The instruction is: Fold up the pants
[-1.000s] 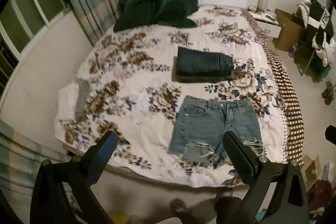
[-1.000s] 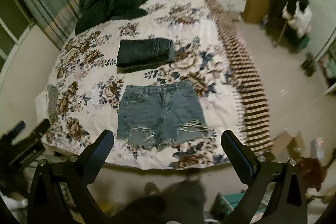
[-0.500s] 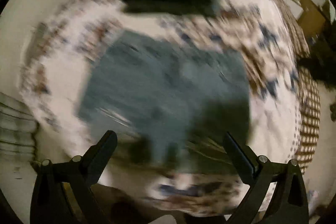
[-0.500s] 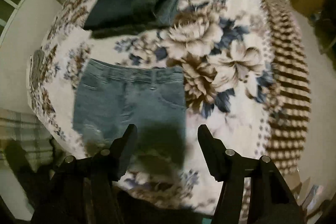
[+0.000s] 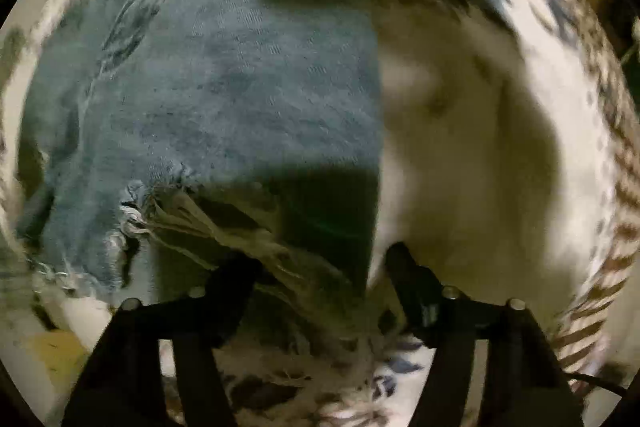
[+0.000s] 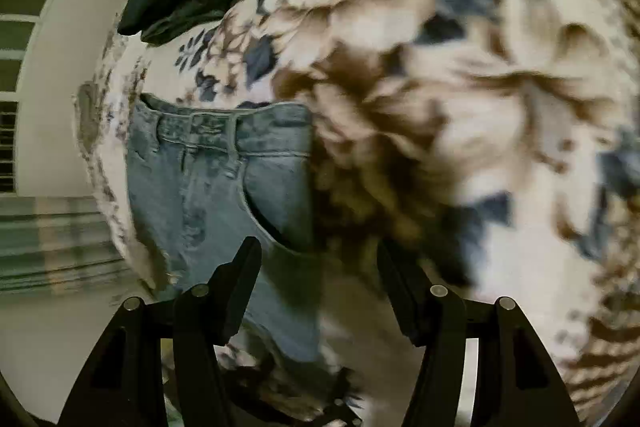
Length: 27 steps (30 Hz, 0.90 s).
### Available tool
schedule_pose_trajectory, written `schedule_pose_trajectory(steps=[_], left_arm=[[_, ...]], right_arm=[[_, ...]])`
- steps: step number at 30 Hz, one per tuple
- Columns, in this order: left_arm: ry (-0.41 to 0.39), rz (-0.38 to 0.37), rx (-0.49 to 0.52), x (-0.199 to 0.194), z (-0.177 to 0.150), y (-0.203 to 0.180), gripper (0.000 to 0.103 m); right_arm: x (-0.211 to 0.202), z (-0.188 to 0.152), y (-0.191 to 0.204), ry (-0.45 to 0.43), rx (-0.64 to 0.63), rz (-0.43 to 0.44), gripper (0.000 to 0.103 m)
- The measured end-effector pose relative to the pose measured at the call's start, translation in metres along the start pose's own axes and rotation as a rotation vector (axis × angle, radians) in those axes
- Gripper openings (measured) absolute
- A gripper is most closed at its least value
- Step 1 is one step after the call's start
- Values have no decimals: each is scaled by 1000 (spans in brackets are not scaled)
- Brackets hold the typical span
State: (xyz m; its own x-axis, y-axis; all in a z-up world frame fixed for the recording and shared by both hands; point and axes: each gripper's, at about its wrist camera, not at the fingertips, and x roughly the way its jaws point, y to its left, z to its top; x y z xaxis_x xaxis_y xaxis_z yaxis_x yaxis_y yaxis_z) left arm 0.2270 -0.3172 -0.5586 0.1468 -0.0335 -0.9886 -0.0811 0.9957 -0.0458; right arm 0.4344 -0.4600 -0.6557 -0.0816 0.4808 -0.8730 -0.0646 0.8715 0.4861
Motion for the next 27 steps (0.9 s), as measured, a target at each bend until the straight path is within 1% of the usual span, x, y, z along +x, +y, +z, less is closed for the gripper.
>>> schedule_pose_trajectory(steps=[1, 2, 3, 4, 5, 6, 7, 8, 10, 11, 12, 14, 15, 16, 17, 19, 21, 22, 23, 25, 27], left_arm=[[-26, -34, -16, -7, 3, 9, 37], [-49, -61, -23, -14, 5, 17, 19], [-63, -86, -23, -20, 6, 22, 9], [-77, -112, -18, -27, 8, 28, 3], [-90, -116, -15, -34, 11, 35, 3], [-107, -127, -23, -43, 15, 45, 3], [-123, -140, -33, -52, 18, 54, 3], [-143, -146, -42, -62, 22, 65, 3], [-180, -166, -72, -91, 33, 95, 3], [-195, -173, -86, -99, 32, 103, 3], [-217, -187, -107, -111, 33, 120, 3], [-257, -195, -143, -129, 26, 153, 3], [-273, -207, -170, -145, 30, 176, 3], [-290, -206, -188, -142, 20, 177, 3], [-306, -208, -214, -147, 17, 188, 3], [-320, -213, -269, -159, 20, 222, 3], [-338, -206, -320, -156, 20, 247, 3], [-340, -200, -344, -151, 24, 256, 3], [-340, -201, -375, -147, 28, 277, 3], [-340, -188, -405, -134, 31, 290, 3], [-337, -176, -454, -119, 39, 327, 3]], right_arm=[[11, 6, 3, 17, 6, 19, 63], [17, 8, 7, 28, 10, 26, 63], [24, 12, 11, 39, 17, 20, 63], [33, 16, 15, 47, 20, 28, 62], [37, 17, 19, 51, 21, 37, 53], [39, 19, 24, 41, 25, 47, 24], [40, 20, 33, 21, 21, 30, 13], [37, 20, 42, -1, 6, -3, 7], [25, 18, 58, -45, -4, -28, 4], [19, 17, 66, -54, -3, -32, 4], [12, 15, 74, -64, -1, -31, 4], [-3, 12, 102, -90, -2, -34, 4], [-9, 10, 113, -96, -2, -29, 4], [-15, 10, 135, -110, -8, -24, 4], [-21, 9, 146, -117, -16, -21, 3], [-23, 13, 186, -126, -37, 1, 3], [-20, 17, 222, -127, -70, 3, 3], [-12, 23, 246, -122, -88, 8, 3], [-5, 27, 263, -116, -105, 3, 3], [18, 40, 304, -111, -153, -24, 3], [47, 54, 338, -93, -175, -50, 3]])
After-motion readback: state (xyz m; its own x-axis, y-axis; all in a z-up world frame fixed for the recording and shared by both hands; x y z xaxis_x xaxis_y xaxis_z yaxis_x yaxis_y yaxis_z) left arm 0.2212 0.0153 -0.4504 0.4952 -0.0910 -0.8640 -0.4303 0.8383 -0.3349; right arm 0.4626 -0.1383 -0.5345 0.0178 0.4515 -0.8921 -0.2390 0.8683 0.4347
